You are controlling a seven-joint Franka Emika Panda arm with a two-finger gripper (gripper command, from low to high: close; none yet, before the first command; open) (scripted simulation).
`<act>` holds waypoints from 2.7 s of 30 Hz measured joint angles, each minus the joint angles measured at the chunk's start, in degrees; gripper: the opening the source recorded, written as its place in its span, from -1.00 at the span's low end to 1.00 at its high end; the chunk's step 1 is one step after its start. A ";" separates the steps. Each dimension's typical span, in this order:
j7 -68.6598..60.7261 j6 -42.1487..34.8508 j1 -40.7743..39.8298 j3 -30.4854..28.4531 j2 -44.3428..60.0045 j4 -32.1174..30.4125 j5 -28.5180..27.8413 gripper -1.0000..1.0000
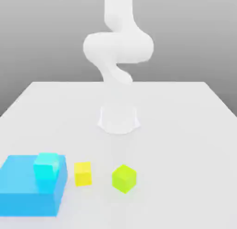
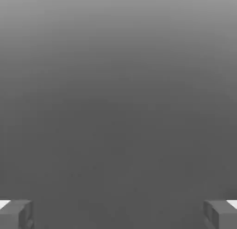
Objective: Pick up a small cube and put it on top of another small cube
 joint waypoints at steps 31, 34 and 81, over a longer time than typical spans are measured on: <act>-29.22 10.33 19.39 7.65 64.87 15.77 -4.62 0.00; -30.48 11.56 21.31 7.91 71.15 17.33 -7.02 0.00; -9.27 14.04 -10.47 -17.96 37.42 -19.20 -2.03 1.00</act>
